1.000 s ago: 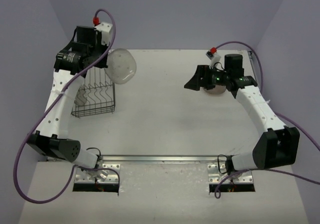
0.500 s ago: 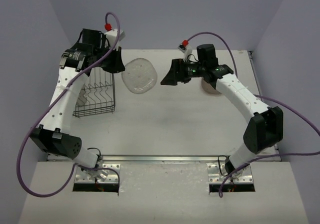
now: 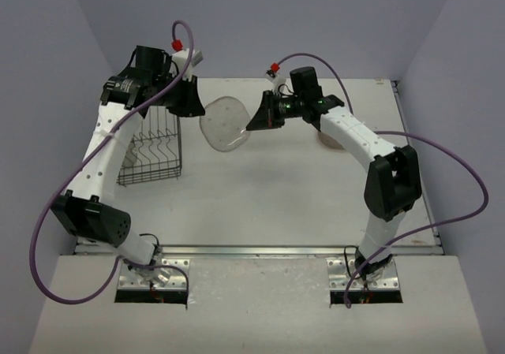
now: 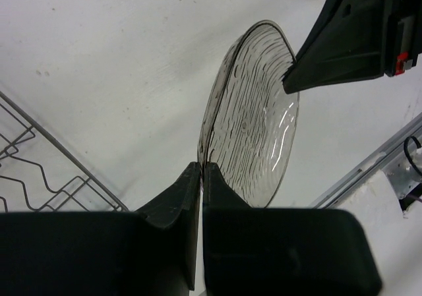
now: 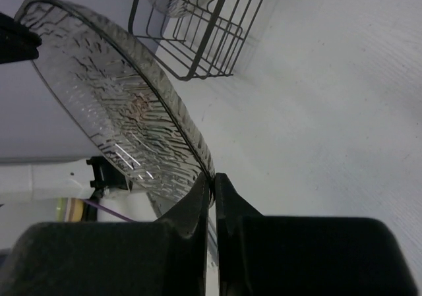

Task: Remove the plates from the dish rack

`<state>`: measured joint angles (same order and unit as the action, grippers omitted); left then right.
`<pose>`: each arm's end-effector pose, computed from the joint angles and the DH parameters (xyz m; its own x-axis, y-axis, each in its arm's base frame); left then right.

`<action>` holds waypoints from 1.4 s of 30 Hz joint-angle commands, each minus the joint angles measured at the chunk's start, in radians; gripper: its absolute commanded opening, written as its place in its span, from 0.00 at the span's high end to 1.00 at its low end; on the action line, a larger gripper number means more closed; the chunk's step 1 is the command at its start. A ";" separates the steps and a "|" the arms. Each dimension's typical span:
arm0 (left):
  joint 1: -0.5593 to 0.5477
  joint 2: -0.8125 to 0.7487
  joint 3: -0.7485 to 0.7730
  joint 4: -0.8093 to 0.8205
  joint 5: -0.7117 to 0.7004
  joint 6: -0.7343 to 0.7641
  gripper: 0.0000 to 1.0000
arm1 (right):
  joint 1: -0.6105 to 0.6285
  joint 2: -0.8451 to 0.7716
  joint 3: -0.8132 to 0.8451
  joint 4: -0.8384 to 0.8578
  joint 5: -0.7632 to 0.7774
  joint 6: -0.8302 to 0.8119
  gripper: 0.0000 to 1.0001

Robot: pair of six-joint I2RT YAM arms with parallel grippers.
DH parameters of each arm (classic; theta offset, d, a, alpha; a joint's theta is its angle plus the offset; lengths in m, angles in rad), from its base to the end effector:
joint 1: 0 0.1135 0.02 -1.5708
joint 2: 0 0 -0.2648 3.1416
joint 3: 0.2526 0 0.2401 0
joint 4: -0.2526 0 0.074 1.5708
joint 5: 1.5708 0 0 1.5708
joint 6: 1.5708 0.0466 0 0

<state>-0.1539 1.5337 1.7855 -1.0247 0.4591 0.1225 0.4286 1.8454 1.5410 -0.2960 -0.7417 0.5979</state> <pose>0.2965 -0.0669 0.4133 -0.6297 0.2085 -0.7483 0.5319 0.8179 -0.2196 0.3698 0.2036 0.2947 -0.8826 0.0530 -0.4671 -0.3830 0.4950 0.7799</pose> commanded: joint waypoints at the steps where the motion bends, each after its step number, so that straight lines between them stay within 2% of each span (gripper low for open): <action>1: -0.003 -0.001 0.003 0.037 0.002 -0.014 0.99 | 0.007 -0.024 0.026 0.010 0.012 -0.017 1.00; 2: -0.003 0.004 0.003 0.036 -0.012 -0.016 0.95 | 0.006 -0.036 0.013 0.007 0.017 -0.024 1.00; 6: -0.003 -0.002 -0.002 0.046 -0.103 -0.039 0.12 | 0.002 -0.073 -0.011 -0.011 0.040 -0.053 1.00; 7: -0.003 -0.008 -0.005 0.058 -0.176 -0.059 0.00 | -0.001 -0.090 -0.030 -0.020 0.055 -0.063 1.00; 9: -0.001 -0.018 -0.003 0.082 -0.383 -0.093 0.00 | -0.020 -0.136 -0.065 -0.030 0.103 -0.090 1.00; 11: 0.007 -0.026 -0.004 0.090 -0.482 -0.112 0.00 | -0.042 -0.167 -0.108 -0.057 0.151 -0.104 1.00; 16: 0.041 -0.055 -0.035 0.116 -0.595 -0.159 0.00 | -0.208 -0.243 -0.231 -0.092 0.226 -0.104 1.00; 18: 0.061 -0.055 -0.046 0.117 -0.603 -0.164 0.00 | -0.300 -0.251 -0.261 -0.130 0.263 -0.095 1.00; 19: 0.062 -0.055 -0.046 0.117 -0.603 -0.164 0.00 | -0.303 -0.252 -0.262 -0.132 0.279 -0.093 1.00; 20: 0.066 -0.055 -0.051 0.119 -0.601 -0.168 0.00 | -0.380 -0.248 -0.272 -0.146 0.303 -0.087 1.00; 23: 0.066 -0.050 -0.053 0.126 -0.600 -0.176 0.00 | -0.494 -0.210 -0.258 -0.184 0.347 -0.062 1.00; 26: 0.066 -0.041 -0.048 0.124 -0.614 -0.179 0.00 | -0.555 -0.130 -0.200 -0.237 0.367 -0.054 1.00; 33: 0.068 -0.046 -0.089 0.122 -0.627 -0.173 0.00 | -0.631 0.058 -0.075 -0.262 0.348 -0.103 1.00; 42: 0.071 -0.053 -0.107 0.127 -0.636 -0.172 0.00 | -0.692 0.167 -0.024 -0.262 0.320 -0.078 1.00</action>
<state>-0.0898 1.5162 1.6703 -0.9333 -0.1631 -0.0357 -0.2402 2.0019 1.4537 -0.5636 -0.3981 0.5129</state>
